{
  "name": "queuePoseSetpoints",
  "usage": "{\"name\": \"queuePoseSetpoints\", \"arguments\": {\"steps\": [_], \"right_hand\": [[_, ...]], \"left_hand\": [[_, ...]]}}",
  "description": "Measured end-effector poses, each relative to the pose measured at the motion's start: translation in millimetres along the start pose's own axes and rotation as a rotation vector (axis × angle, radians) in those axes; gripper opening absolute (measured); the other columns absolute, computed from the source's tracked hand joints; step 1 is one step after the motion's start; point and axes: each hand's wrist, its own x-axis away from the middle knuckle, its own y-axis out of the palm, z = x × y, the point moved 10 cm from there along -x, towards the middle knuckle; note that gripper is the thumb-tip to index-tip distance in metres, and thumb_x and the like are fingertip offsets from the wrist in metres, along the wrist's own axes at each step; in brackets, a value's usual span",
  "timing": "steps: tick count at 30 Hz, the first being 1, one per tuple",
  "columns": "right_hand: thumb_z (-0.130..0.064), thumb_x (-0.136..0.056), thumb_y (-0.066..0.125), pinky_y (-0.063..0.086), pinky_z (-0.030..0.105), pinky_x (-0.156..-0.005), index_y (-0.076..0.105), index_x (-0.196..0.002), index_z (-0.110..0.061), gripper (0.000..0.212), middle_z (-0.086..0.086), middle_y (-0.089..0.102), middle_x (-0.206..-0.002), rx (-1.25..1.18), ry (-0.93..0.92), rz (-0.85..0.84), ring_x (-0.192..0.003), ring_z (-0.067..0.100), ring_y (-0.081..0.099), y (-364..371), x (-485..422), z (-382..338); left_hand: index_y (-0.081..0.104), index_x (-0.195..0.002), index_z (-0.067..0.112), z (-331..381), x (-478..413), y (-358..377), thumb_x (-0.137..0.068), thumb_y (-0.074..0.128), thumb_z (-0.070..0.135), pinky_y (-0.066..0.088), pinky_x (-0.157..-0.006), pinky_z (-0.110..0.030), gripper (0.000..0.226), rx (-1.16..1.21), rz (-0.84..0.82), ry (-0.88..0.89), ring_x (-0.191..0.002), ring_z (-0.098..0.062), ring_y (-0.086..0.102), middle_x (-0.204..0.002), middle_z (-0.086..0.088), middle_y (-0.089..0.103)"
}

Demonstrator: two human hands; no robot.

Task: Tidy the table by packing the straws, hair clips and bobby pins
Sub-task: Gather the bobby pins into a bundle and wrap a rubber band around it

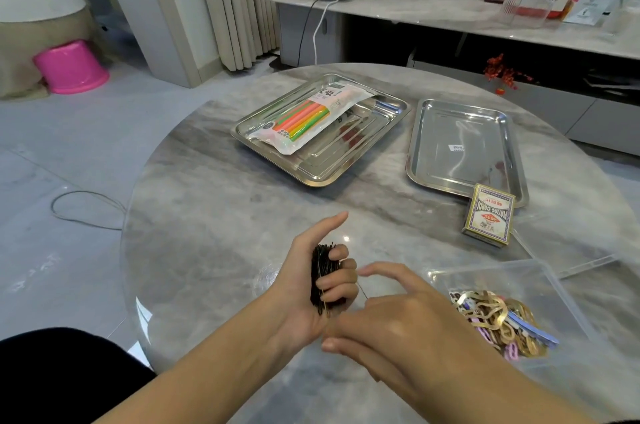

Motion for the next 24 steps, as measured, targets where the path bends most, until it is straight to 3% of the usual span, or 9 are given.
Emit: {"name": "queuePoseSetpoints", "arguments": {"steps": [2, 3, 5, 8, 11, 16, 19, 22, 24], "right_hand": [[-0.052, -0.088, 0.031, 0.035, 0.007, -0.047, 0.066, -0.060, -0.045, 0.046, -0.023, 0.053, -0.048, 0.033, 0.017, 0.040, -0.051, -0.007, 0.051, -7, -3, -2], [-0.049, -0.083, 0.036, 0.026, 0.010, -0.041, 0.066, -0.061, -0.044, 0.038, -0.021, 0.052, -0.046, 0.064, -0.010, 0.057, -0.044, -0.004, 0.039, -11, -4, -6], [-0.046, -0.084, 0.038, 0.025, 0.012, -0.042, 0.067, -0.066, -0.043, 0.034, -0.022, 0.055, -0.052, 0.067, -0.033, 0.066, -0.048, 0.000, 0.029, -13, -4, -9], [-0.039, -0.098, 0.027, 0.040, 0.009, -0.052, 0.068, -0.073, -0.038, 0.048, -0.022, 0.064, -0.070, 0.016, -0.059, 0.039, -0.061, -0.005, 0.053, -8, -3, -10], [-0.034, -0.088, 0.040, 0.047, 0.015, -0.051, 0.066, -0.078, -0.028, 0.028, -0.015, 0.066, -0.083, 0.015, -0.064, -0.077, -0.071, -0.001, 0.061, 2, -1, -12], [-0.031, -0.083, 0.044, 0.033, 0.020, -0.046, 0.055, -0.066, -0.024, 0.022, -0.012, 0.050, -0.062, 0.087, -0.071, -0.125, -0.048, 0.011, 0.031, 3, 2, -15], [-0.031, -0.080, 0.044, 0.033, 0.018, -0.044, 0.058, -0.064, -0.028, 0.021, -0.013, 0.048, -0.056, 0.058, -0.066, -0.225, -0.045, 0.006, 0.032, 7, 5, -18], [-0.031, -0.083, 0.039, 0.037, 0.015, -0.057, 0.067, -0.091, -0.033, 0.029, -0.024, 0.048, -0.067, -0.331, 0.017, -0.380, -0.059, -0.002, 0.045, 11, 7, -16], [-0.017, -0.086, 0.041, 0.040, 0.013, -0.063, 0.070, -0.105, -0.034, 0.038, -0.022, 0.056, -0.074, -0.607, 0.027, -0.332, -0.065, -0.005, 0.053, 2, 5, -16]], "left_hand": [[0.033, -0.050, 0.017, -1, 0, 1, -0.063, 0.076, 0.045, 0.013, -0.035, -0.015, 0.052, 0.006, -0.008, -0.012, -0.030, -0.008, 0.017, -0.062, 0.006, 0.013], [0.033, -0.049, 0.017, -1, 0, 0, -0.063, 0.075, 0.047, 0.014, -0.034, -0.016, 0.053, 0.005, -0.002, -0.014, -0.029, -0.008, 0.018, -0.066, 0.006, 0.014], [0.033, -0.049, 0.017, -2, -1, -2, -0.064, 0.071, 0.056, 0.011, -0.038, -0.017, 0.056, 0.004, 0.009, -0.026, -0.030, -0.008, 0.020, -0.065, 0.005, 0.025], [0.034, -0.047, 0.016, -6, 1, -4, -0.063, 0.063, 0.069, 0.009, -0.045, -0.017, 0.062, 0.042, 0.010, -0.064, -0.032, -0.007, 0.022, -0.054, 0.004, 0.037], [0.033, -0.049, 0.016, -8, 4, 0, -0.060, 0.061, 0.073, 0.016, -0.042, -0.018, 0.065, 0.091, -0.020, -0.089, -0.033, -0.008, 0.023, -0.046, 0.005, 0.033], [0.031, -0.054, 0.018, -3, 10, 19, -0.063, 0.073, 0.056, 0.012, -0.038, -0.016, 0.058, 0.169, -0.168, -0.115, -0.032, -0.007, 0.024, -0.046, 0.007, 0.027], [0.029, -0.055, 0.020, 5, 7, 12, -0.066, 0.077, 0.037, 0.012, -0.033, -0.014, 0.052, 0.092, -0.065, -0.032, -0.031, -0.006, 0.019, -0.052, 0.007, 0.024], [0.030, -0.057, 0.019, 10, 2, -12, -0.078, 0.070, 0.035, 0.016, -0.027, -0.011, 0.048, -0.056, 0.130, 0.062, -0.029, -0.004, 0.019, -0.057, 0.004, 0.033], [0.031, -0.056, 0.018, 8, -2, -25, -0.082, 0.067, 0.034, 0.019, -0.029, -0.010, 0.047, -0.127, 0.203, 0.053, -0.031, -0.004, 0.022, -0.062, 0.000, 0.041]]}}
